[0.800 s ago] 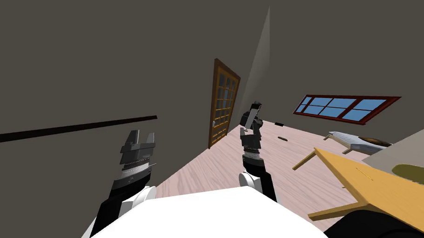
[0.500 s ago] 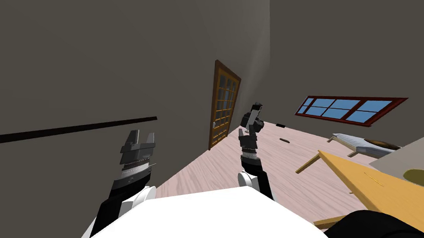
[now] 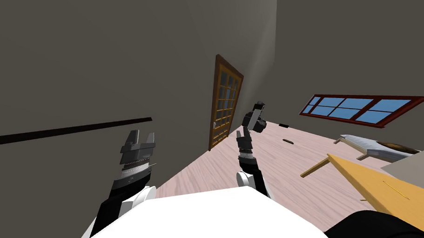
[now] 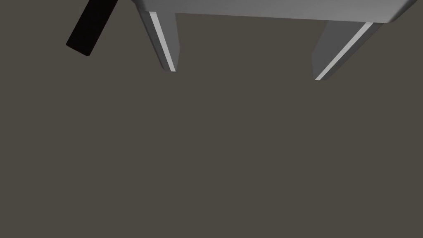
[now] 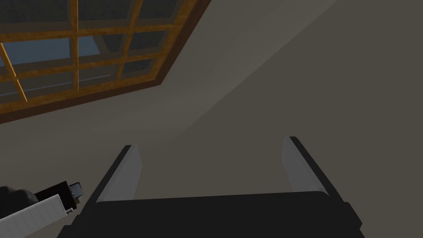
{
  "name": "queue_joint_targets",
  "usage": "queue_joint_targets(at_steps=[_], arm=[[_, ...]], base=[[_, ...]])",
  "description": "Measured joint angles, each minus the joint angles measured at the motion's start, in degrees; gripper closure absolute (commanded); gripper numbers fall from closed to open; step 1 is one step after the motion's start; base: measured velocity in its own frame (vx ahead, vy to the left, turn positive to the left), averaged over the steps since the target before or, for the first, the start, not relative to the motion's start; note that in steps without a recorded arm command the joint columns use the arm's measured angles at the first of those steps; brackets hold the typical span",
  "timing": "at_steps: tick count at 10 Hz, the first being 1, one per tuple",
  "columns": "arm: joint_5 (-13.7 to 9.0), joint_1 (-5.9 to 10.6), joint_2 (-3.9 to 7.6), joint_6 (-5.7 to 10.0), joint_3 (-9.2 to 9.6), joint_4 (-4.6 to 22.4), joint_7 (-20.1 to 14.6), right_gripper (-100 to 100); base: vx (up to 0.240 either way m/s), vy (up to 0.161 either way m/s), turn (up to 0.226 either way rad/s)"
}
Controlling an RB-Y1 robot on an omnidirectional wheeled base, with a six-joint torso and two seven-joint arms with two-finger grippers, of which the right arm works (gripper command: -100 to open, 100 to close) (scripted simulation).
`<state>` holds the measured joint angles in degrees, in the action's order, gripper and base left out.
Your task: Pull the door open
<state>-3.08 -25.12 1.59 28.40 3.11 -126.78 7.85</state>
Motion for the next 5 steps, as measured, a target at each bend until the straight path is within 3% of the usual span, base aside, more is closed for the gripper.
queue_joint_targets(at_steps=[5], arm=[[1.8, 1.73, 1.20, 2.12, -0.13, 6.0, 3.5, -100]], base=[[0.083, -0.028, 0.033]])
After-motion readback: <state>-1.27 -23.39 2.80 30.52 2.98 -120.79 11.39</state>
